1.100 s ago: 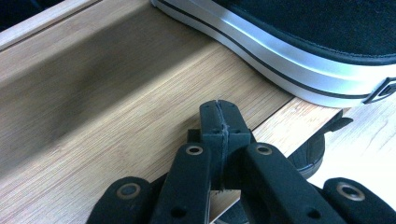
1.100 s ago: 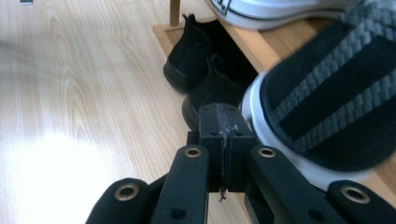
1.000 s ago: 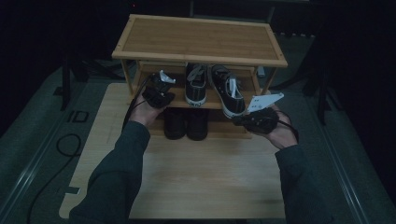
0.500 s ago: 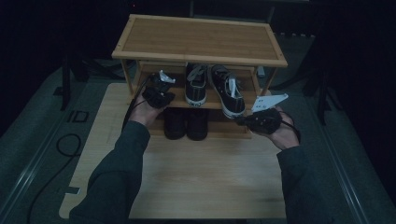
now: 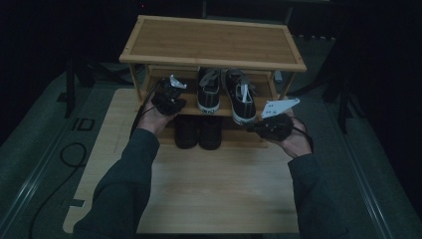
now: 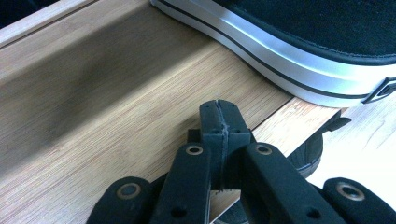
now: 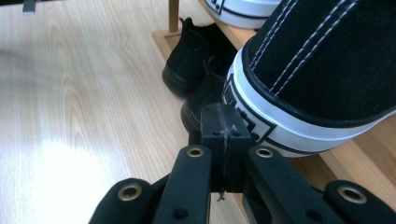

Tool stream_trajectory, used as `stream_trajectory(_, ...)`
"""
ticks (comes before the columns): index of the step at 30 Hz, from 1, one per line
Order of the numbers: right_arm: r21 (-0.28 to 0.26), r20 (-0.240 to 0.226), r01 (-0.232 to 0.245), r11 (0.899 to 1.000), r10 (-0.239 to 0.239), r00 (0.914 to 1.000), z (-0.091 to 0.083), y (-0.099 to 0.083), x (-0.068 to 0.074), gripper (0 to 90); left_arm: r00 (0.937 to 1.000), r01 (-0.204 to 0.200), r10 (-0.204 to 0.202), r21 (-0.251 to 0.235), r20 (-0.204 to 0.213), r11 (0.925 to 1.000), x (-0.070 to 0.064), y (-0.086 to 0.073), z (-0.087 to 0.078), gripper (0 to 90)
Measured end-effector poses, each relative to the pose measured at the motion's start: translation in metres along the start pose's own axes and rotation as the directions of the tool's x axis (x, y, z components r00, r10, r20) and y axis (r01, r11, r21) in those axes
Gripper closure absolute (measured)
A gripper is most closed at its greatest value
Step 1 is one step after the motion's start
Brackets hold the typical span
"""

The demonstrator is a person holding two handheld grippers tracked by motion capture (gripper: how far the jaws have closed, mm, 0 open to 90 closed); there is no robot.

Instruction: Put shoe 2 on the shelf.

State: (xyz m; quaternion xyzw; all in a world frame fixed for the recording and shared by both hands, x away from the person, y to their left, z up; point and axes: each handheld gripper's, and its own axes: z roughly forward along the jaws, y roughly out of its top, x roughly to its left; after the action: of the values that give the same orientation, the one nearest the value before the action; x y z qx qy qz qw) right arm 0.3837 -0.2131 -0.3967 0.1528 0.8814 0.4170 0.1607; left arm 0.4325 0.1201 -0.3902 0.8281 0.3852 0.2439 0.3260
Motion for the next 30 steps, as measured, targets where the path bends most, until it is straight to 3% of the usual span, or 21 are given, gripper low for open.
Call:
stream_trajectory(9, -0.019, 0.053, -0.018, 1.0, 0.019, 0.9984, 0.003, 0.007, -0.003, 90.0, 1.0, -0.003, 0.003, 0.0, -0.004, 1.0, -0.001, 0.0, 0.0, 90.0)
stream_trajectory(30, -0.015, 0.049, -0.02, 1.0, 0.02, 0.9986, 0.018, 0.014, -0.003, 90.0, 1.0, 0.0, 0.0, -0.002, -0.003, 1.0, 0.0, 0.0, 0.0, 90.0)
